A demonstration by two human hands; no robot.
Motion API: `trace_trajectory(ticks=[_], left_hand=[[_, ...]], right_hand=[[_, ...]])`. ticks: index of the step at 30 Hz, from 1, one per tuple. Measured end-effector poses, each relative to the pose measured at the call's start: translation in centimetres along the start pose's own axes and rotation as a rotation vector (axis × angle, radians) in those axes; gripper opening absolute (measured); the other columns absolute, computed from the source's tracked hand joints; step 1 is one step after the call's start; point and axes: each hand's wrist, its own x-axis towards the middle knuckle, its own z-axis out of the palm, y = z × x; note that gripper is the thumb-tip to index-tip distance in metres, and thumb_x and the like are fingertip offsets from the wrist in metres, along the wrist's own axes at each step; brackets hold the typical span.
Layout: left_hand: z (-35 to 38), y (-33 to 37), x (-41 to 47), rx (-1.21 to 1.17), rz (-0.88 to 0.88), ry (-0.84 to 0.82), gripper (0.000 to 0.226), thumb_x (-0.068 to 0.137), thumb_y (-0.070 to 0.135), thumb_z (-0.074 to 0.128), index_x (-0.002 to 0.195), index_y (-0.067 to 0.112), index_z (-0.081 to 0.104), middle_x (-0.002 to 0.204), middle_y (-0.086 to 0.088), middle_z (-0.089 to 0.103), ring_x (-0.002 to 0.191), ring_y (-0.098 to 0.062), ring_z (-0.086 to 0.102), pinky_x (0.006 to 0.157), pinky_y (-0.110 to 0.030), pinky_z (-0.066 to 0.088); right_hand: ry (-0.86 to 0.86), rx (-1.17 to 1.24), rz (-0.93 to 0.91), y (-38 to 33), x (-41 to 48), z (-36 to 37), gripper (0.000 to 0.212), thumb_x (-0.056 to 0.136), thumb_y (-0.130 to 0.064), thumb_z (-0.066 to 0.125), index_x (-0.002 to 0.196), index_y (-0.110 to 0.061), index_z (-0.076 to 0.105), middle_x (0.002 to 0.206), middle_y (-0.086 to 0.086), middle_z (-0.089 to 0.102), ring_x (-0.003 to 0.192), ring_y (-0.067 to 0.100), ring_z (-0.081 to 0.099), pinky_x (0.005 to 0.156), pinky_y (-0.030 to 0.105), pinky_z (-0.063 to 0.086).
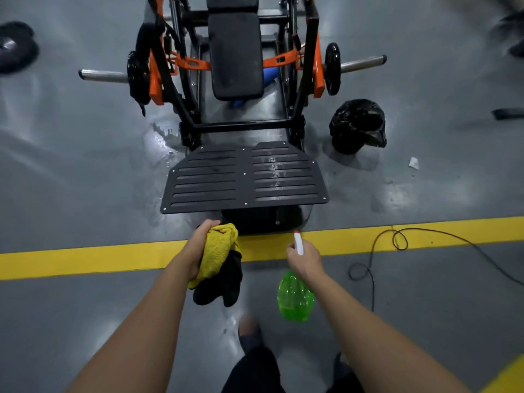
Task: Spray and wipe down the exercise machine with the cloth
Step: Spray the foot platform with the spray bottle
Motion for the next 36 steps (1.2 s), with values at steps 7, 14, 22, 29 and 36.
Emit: trace_trajectory(ticks=[7, 14, 22, 29, 36], left_hand=[[2.4, -0.2, 2.9, 0.017, -0.038, -0.046, 0.049, 0.097, 0.052, 0.052, 0.076, 0.01, 0.068, 0.071, -0.013, 0.06, 0.058, -0.028, 0.057, 0.059, -0.032, 0.045], [3.0, 1.4, 8.4, -0.068, -0.007, -0.035, 0.051, 0.094, 0.054, 0.054, 0.078, 0.01, 0.074, 0.081, -0.016, 0.065, 0.069, -0.031, 0.063, 0.07, -0.036, 0.051], [3.4, -1.9, 22.0, -0.097, -0.07, -0.031, 0.047, 0.096, 0.044, 0.047, 0.074, 0.008, 0.068, 0.076, -0.015, 0.066, 0.066, -0.028, 0.064, 0.067, -0.033, 0.052], [-0.3, -8.9, 42.6, 0.135, -0.133, -0.013, 0.041, 0.089, 0.032, 0.057, 0.052, 0.016, 0.065, 0.06, -0.006, 0.062, 0.052, -0.02, 0.059, 0.059, -0.028, 0.047], [-4.1, -11.4, 56.6, 0.155, 0.027, -0.046, 0.027, 0.071, 0.026, 0.081, 0.083, 0.006, 0.068, 0.086, -0.012, 0.062, 0.077, -0.023, 0.061, 0.074, -0.029, 0.052]], right_hand=[[-0.009, 0.04, -0.023, 1.4, 1.7, 0.1, 0.018, 0.098, -0.02, 0.054, 0.114, -0.014, 0.058, 0.103, 0.01, 0.064, 0.088, 0.027, 0.058, 0.07, 0.031, 0.042], [-0.083, -0.086, -0.165, 3.5, 8.8, -0.5, 0.024, 0.098, -0.027, 0.055, 0.12, -0.016, 0.051, 0.093, 0.006, 0.061, 0.085, 0.029, 0.058, 0.067, 0.035, 0.041], [-0.169, -0.124, -0.302, 8.2, 23.3, 5.9, 0.019, 0.101, -0.029, 0.056, 0.114, -0.015, 0.056, 0.075, -0.006, 0.052, 0.066, 0.019, 0.052, 0.051, 0.027, 0.03], [-0.196, -0.195, -0.434, 12.9, 41.1, 18.3, 0.036, 0.101, -0.042, 0.057, 0.12, -0.013, 0.069, 0.101, 0.018, 0.07, 0.096, 0.038, 0.065, 0.073, 0.036, 0.046], [-0.082, 0.075, -0.782, 14.5, 53.1, 26.1, 0.039, 0.1, -0.041, 0.059, 0.105, -0.004, 0.068, 0.084, 0.014, 0.071, 0.075, 0.021, 0.07, 0.063, 0.048, 0.055]])
